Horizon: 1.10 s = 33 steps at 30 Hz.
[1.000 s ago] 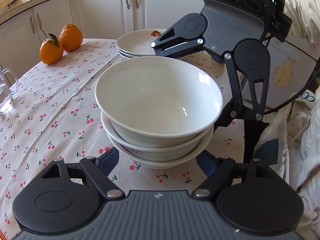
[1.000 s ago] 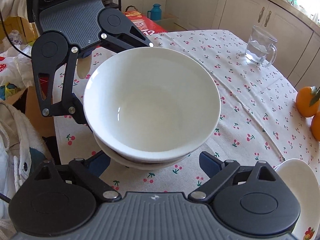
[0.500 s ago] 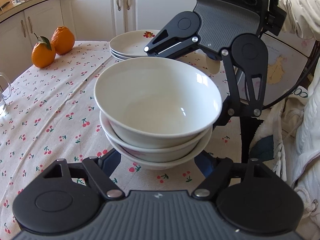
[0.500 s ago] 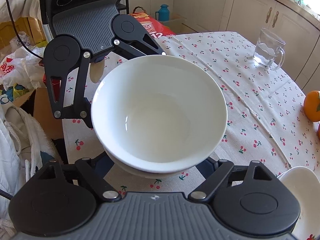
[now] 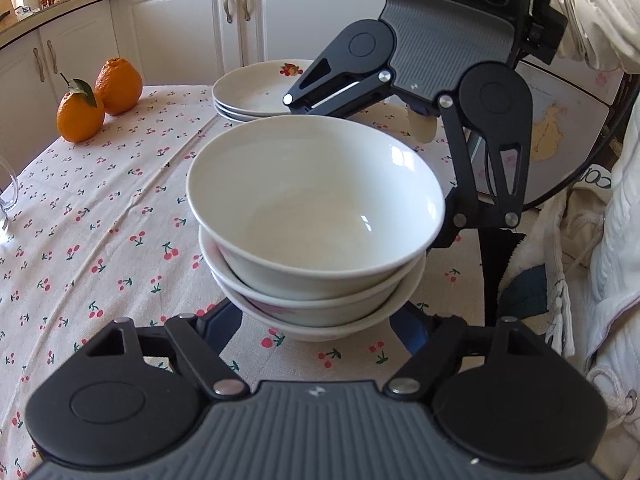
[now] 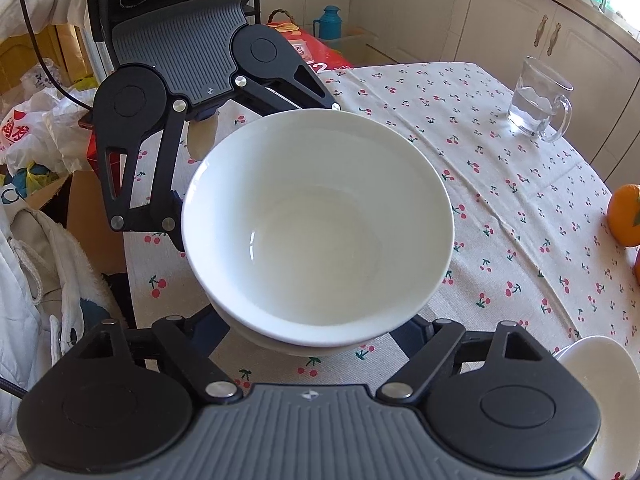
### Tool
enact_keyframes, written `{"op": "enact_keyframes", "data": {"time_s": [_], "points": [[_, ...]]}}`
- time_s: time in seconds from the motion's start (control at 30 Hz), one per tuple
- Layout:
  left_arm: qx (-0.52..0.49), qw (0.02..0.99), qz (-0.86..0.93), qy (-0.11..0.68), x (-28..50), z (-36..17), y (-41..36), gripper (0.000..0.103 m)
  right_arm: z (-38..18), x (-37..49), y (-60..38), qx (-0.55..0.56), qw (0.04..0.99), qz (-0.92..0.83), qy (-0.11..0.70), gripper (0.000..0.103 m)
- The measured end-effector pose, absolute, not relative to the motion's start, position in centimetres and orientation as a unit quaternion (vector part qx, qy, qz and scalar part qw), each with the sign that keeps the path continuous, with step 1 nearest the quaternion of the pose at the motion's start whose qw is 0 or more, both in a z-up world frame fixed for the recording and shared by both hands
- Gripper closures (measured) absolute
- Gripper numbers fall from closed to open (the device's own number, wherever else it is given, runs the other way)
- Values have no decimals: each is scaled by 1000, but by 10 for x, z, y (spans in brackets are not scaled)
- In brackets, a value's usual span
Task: Organize plates and bowls
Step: 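Carry the bowl stack over the plate stack and lower it onto the plates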
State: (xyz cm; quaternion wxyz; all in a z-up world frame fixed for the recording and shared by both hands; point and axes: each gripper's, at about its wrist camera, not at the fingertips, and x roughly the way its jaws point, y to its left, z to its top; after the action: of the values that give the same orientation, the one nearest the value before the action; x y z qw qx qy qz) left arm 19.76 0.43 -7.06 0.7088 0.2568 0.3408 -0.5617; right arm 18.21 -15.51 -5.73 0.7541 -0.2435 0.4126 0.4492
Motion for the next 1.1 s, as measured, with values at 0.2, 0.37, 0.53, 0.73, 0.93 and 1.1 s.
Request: {"op": "enact_keyframes", "data": {"time_s": [0.2,0.37,0.53,0.73,0.93,1.1], "points": [[257,709,-561,340,197,-67,2,23,-57,185,-155,-237,754,446,420,15],[258,711,-560,338,195,-60,-5,23,-53,183,-161,-231,755,447,421,15],[259,712,-561,333,194,-48,-18,23,-43,182,-175,-230,758,446,417,15],[264,710,-566,325,195,-37,-43,23,-31,180,-199,-223,766,442,411,15],[270,703,-581,309,199,-29,-74,23,-22,175,-229,-213,778,427,408,15],[278,695,-596,291,207,-26,-102,23,-15,173,-259,-207,791,407,407,15]]}}
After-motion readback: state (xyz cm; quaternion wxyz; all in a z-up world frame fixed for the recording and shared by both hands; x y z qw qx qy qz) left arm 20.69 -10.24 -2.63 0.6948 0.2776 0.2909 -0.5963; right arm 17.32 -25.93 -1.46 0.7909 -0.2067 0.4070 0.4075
